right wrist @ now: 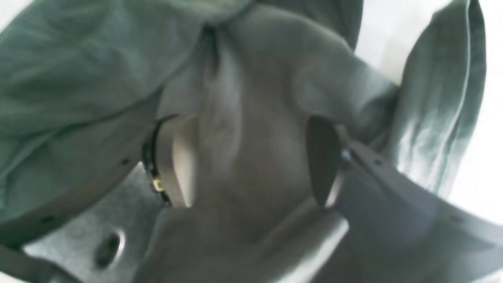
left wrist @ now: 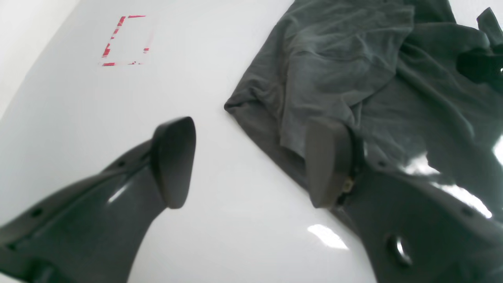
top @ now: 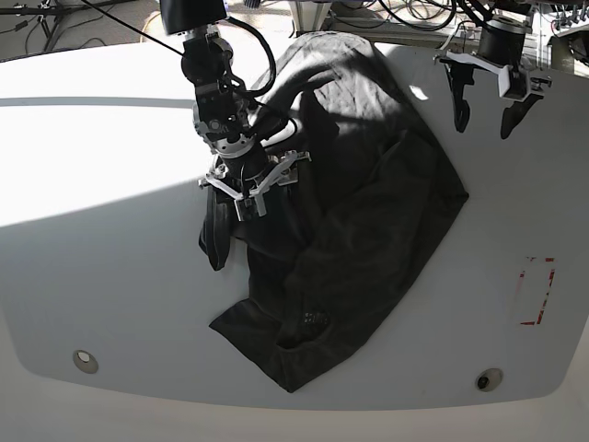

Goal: Fold the T-shirt properly
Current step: 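Reach the right gripper down and pinch the T-shirt's edge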

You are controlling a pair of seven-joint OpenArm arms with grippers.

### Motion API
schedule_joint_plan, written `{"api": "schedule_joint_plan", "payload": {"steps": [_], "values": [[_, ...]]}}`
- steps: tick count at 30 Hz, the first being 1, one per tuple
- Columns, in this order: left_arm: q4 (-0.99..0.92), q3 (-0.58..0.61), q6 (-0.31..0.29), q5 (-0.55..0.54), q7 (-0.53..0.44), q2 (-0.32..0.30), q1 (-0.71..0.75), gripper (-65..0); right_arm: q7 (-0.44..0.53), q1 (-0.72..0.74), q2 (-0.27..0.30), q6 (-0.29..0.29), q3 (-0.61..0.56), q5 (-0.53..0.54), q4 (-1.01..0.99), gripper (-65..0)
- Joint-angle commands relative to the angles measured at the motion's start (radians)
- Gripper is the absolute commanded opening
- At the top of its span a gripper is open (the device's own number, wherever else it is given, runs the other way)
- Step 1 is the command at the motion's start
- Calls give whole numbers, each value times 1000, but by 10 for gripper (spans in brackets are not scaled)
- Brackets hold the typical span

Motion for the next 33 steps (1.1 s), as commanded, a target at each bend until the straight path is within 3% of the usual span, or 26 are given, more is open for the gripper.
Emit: {"api": "schedule_joint_plan", "payload": {"steps": [1,18,26,33], "values": [[16,-5,6,-7,-31,-10,4,-242,25,11,-1,-4,-2,2,15,-269],[17,-7,3,-6,-37,-5,7,-242,-22,62,15,-8,68,29,127,-243],[18,-8,3,-3,-39,-3,9,-241,-47,108,30,-3,104,78,84,-242],[20,-5,1,-4,-36,-4,6,-241,-82,148,55,0,90,58,41,-244]]}}
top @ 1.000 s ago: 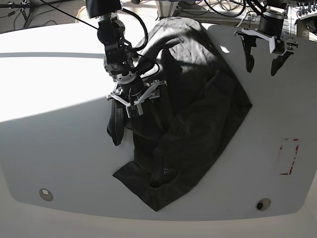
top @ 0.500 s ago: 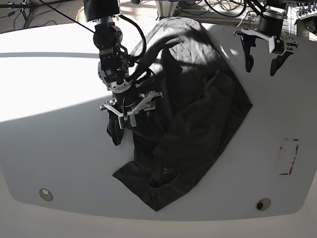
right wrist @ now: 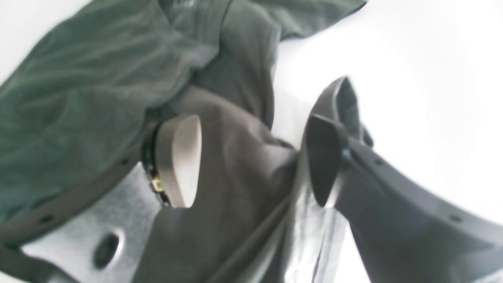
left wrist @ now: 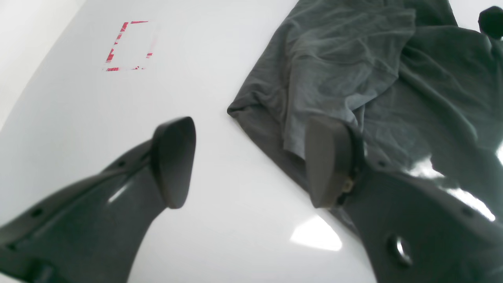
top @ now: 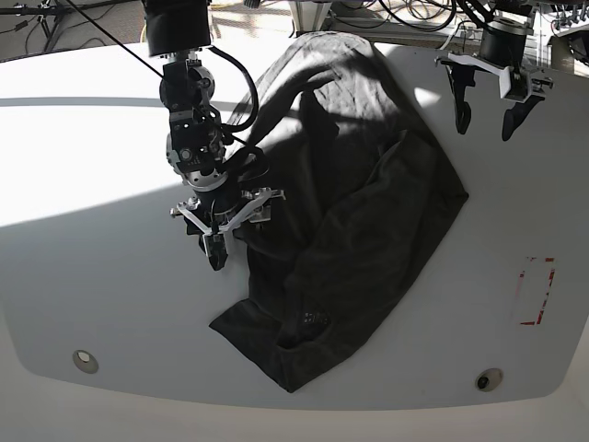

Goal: Fold the T-shirt properly
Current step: 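Reach the right gripper down and pinch the T-shirt's edge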

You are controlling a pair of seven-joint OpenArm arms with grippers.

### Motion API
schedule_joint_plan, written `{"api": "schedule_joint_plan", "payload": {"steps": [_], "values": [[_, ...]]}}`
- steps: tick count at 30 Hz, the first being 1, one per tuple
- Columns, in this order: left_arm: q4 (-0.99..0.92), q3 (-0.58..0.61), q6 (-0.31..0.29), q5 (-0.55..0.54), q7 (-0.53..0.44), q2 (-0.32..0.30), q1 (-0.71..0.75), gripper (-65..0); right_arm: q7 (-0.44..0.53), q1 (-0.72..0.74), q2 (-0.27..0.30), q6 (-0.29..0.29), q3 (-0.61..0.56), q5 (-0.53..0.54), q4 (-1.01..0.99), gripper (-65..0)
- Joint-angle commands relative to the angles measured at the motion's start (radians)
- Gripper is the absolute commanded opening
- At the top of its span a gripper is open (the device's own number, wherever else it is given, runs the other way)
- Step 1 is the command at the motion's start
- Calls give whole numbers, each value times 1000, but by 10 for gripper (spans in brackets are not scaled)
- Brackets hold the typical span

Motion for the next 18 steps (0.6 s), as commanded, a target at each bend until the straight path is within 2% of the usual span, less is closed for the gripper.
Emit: {"api": "schedule_joint_plan", "payload": {"steps": [1,9,18], "values": [[20,-4,1,-4,-32,-3,9,-241,26,37,12,1,-4,-2,-3,-245],[16,-4,1,-3,-32,-6,7,-239,13,47,19,-15,-47,-36,-23,-246],[16,-2,0,-4,-28,-7,8,-239,31,81,11,4,-18,-34,-99,-248]]}}
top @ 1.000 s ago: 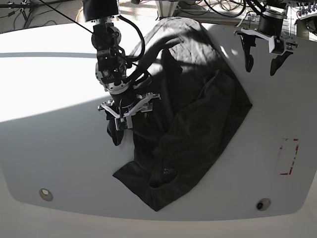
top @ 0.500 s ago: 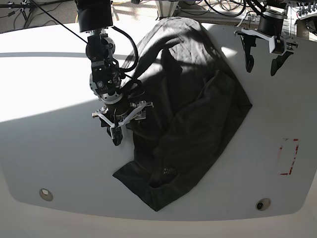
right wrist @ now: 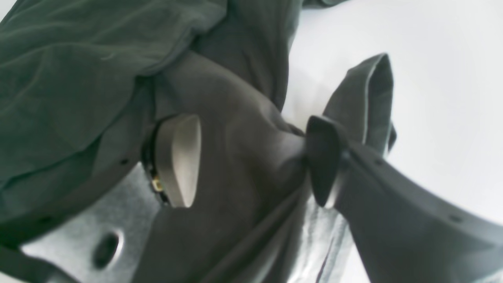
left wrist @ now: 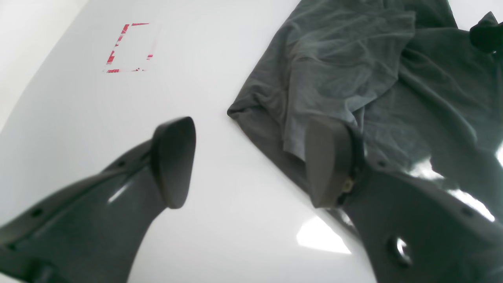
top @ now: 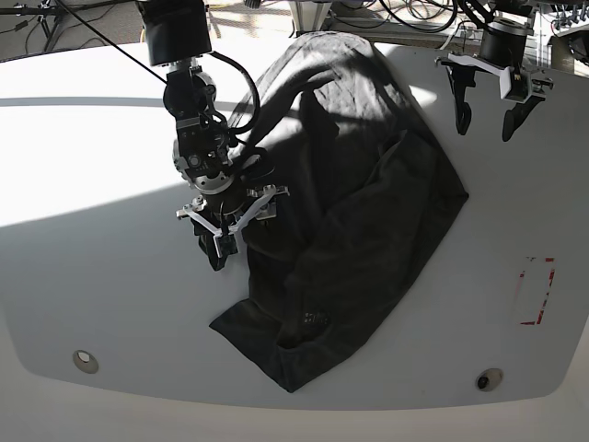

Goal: Fold the T-shirt properly
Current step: 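Reach the right gripper down and pinch the T-shirt's edge, then move the left gripper onto the shirt's opposite edge and pinch it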

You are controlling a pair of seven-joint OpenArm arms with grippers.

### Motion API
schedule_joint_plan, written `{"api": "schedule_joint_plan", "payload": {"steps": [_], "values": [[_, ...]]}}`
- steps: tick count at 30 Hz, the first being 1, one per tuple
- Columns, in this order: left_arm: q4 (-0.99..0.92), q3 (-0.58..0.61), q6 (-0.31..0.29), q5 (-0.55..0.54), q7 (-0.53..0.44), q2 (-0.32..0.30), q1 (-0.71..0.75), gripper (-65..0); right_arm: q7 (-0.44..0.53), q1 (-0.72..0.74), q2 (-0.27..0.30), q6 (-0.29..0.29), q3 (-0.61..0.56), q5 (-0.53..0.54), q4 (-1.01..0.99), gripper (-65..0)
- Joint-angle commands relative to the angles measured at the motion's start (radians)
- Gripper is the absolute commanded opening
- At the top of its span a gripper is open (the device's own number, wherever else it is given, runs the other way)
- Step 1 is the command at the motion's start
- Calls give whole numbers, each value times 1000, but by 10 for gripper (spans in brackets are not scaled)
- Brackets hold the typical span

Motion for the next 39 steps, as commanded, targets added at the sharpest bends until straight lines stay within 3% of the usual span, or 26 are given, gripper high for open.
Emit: {"api": "schedule_joint_plan", "payload": {"steps": [1,15,39], "values": [[15,-1,0,-2,-28,-6,11,-239,42,60,-1,10,30,16,-36,-249],[12,1,-3,0,-19,-5,21,-242,32,164,11,30,107,24,-135,-252],[13,4,-5,1,-26,-5,26,-242,178,137,70,27,79,49,-279,-271]]}}
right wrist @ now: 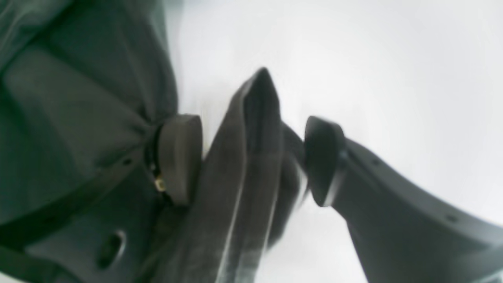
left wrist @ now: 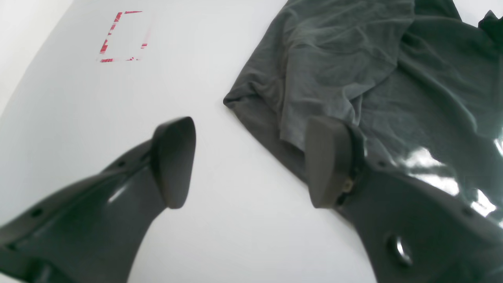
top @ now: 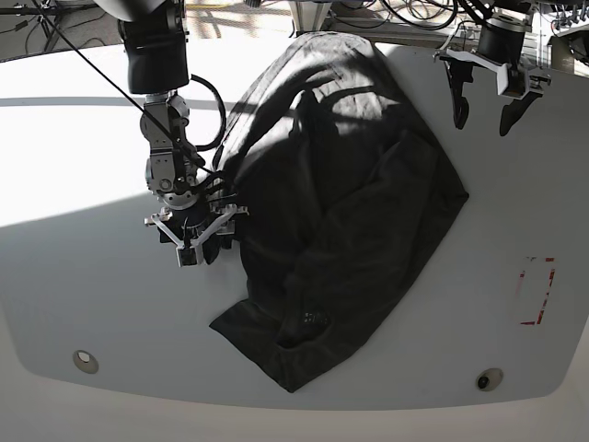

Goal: Fold the T-shirt properly
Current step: 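Move the left gripper onto the shirt's opposite edge and pinch it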

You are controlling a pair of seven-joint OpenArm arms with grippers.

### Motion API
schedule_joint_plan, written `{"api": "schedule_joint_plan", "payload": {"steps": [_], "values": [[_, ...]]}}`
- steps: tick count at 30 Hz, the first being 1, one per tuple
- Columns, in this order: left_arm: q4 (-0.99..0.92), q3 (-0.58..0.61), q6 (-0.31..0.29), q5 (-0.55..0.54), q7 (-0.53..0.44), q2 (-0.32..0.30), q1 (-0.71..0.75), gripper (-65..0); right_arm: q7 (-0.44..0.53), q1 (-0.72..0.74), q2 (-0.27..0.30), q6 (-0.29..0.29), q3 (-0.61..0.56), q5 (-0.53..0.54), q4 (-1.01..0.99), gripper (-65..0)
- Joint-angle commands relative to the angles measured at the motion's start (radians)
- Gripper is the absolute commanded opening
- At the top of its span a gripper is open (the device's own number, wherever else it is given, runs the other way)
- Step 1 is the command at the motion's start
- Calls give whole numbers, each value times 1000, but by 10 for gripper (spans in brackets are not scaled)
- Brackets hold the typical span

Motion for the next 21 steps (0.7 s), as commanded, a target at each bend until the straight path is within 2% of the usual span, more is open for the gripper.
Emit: {"api": "schedule_joint_plan", "payload": {"steps": [1,4,6,10,14,21], "values": [[17,-2,0,-5,-29,-5,8,-241,30,18,-2,2,-3,11,9,-279],[17,-3,-1,-4,-28,-6,4,-241,35,16,-5,4,-7,9,7,-310],[16,-4,0,-3,-35,-3,0,-241,34,15,-19,17,-10,6,-2,-455],[17,-4,1,-4,-33,-2,-2,-242,32,11,-21,22,-9,5,-1,-528],[17,-2,1,-5,-31,-3,0,-242,29,6,-25,31,-4,0,-3,-528],[19,-3,0,-5,-31,-5,2,-241,15,2,-33,29,6,-1,-19,-482]]}}
